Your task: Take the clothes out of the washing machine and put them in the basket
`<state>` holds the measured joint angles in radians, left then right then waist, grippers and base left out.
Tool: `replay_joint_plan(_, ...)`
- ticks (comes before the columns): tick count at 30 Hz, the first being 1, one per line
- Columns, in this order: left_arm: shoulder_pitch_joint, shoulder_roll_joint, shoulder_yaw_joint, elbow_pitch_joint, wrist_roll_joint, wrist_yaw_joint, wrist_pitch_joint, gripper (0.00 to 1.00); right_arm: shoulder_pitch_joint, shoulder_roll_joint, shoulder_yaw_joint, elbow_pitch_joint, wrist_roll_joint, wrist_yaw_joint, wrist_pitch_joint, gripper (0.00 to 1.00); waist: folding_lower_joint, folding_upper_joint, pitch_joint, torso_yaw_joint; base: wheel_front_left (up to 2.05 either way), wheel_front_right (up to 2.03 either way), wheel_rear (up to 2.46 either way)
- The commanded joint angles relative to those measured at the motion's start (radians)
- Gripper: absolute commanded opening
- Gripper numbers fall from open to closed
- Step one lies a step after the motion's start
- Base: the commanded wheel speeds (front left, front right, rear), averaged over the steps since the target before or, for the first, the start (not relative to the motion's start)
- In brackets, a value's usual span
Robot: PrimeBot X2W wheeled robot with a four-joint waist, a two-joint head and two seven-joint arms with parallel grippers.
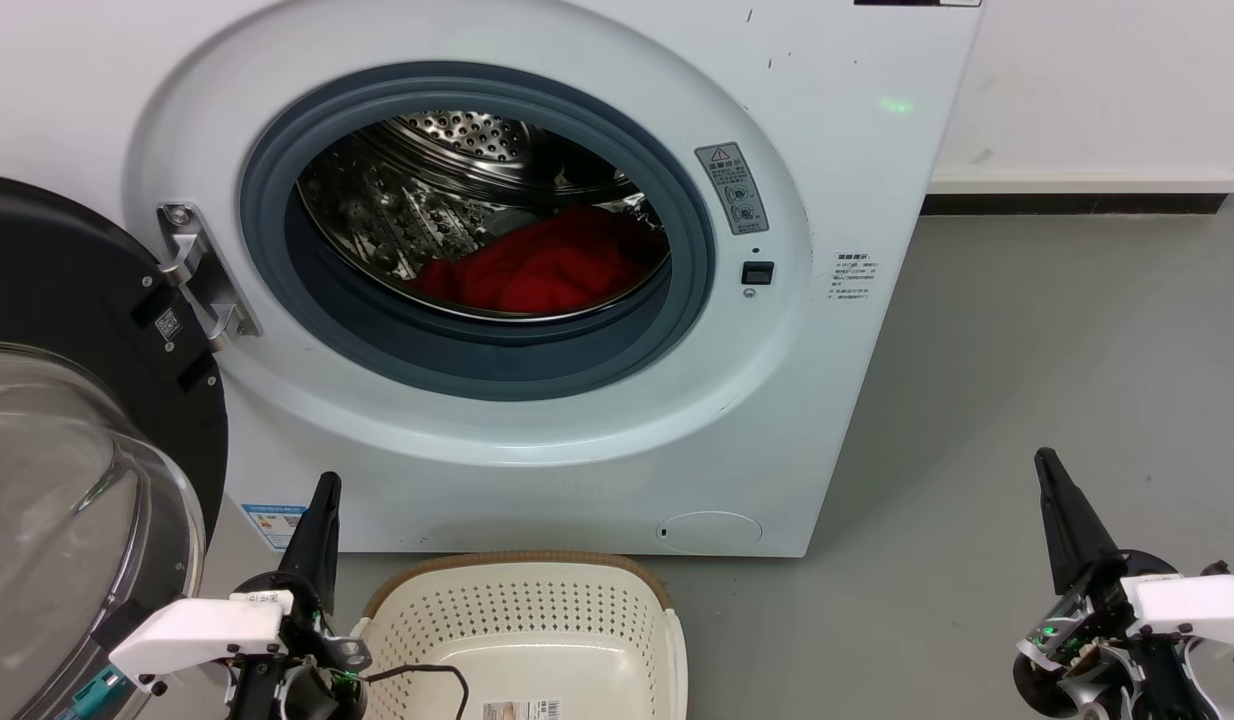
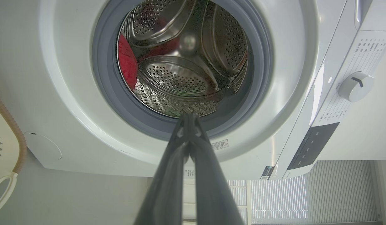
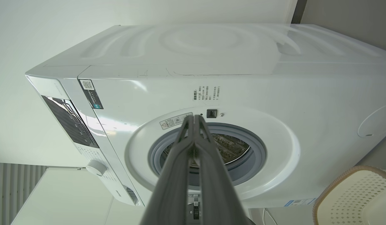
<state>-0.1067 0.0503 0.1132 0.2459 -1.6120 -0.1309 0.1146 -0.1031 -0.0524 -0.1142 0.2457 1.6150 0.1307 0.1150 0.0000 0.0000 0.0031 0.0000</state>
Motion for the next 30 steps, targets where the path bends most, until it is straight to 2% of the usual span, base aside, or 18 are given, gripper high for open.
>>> replay_joint_plan(1,-0.006,0.0,0.002,0.0,-0.002,-0.002,0.002,0.0,-0.012,0.003,0.0,0.001,-0.005,0.0,0.001,0.0,0.0,0.0,0.0,0.0,0.0,0.0,0.0)
replay_joint_plan(30,-0.006,0.0,0.002,0.0,-0.002,-0.002,0.002,0.0,-0.012,0.003,0.001,0.001,-0.004,0.0,0.0,0.0,0.0,0.0,0.0,0.0,0.0,0.0,0.0)
